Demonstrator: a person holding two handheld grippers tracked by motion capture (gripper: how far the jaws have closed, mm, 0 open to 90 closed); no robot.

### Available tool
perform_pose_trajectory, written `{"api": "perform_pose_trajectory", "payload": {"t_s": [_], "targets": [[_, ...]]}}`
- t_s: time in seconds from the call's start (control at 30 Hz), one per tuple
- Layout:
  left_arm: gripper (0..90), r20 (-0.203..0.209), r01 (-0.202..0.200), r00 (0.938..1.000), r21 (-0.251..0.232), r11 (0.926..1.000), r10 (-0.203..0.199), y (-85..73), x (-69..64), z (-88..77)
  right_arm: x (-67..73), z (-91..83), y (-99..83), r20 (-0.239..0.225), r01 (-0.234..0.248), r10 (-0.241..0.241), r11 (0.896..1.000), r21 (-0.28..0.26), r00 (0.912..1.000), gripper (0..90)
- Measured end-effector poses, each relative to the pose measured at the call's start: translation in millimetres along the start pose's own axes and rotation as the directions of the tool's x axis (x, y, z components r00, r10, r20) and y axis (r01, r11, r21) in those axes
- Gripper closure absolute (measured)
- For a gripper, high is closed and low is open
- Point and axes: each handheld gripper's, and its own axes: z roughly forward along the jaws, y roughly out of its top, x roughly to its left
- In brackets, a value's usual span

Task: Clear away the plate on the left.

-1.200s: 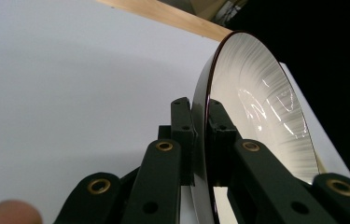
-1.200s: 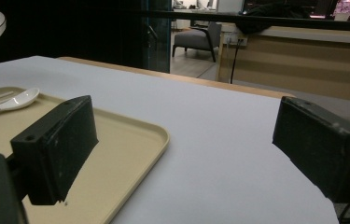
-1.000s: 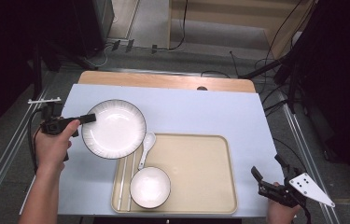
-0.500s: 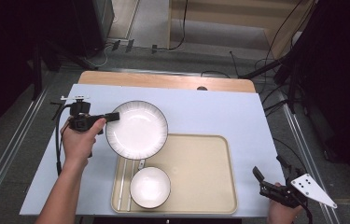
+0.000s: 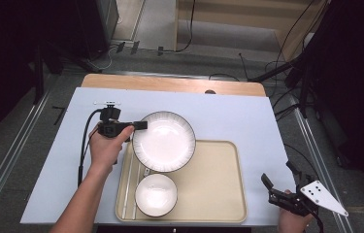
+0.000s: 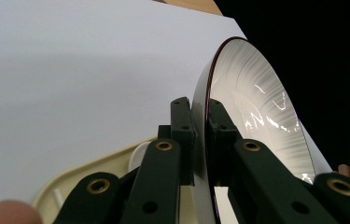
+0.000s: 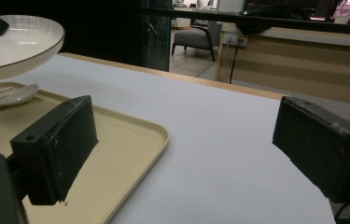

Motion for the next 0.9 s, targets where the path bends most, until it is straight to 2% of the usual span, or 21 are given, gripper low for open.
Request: {"api": "perform_pose_trajectory", "payload": {"t_s": [0.47, 0.77, 0.9], "targets": [[84.8, 0.042, -0.013, 0.9991, 0.069, 0.9975, 0.01, -4.1, -19.2, 47.4, -2.1, -1.9, 0.3, 0.002, -0.002, 0.002, 1.0, -0.011, 1.0, 6.5], [84.7, 0.084, -0.03, 0.9963, 0.134, 0.9905, 0.019, -8.4, -31.6, 77.7, -2.8, -1.8, 0.1, 0.0, -0.006, 0.006, 1.0, -0.011, 1.0, 6.5], [84.8, 0.09, -0.031, 0.9958, 0.156, 0.9873, 0.017, -9.4, -32.1, 88.2, -3.3, -2.8, 0.2, 0.002, -0.01, 0.01, 1.0, -0.012, 0.9999, 6.5]]}}
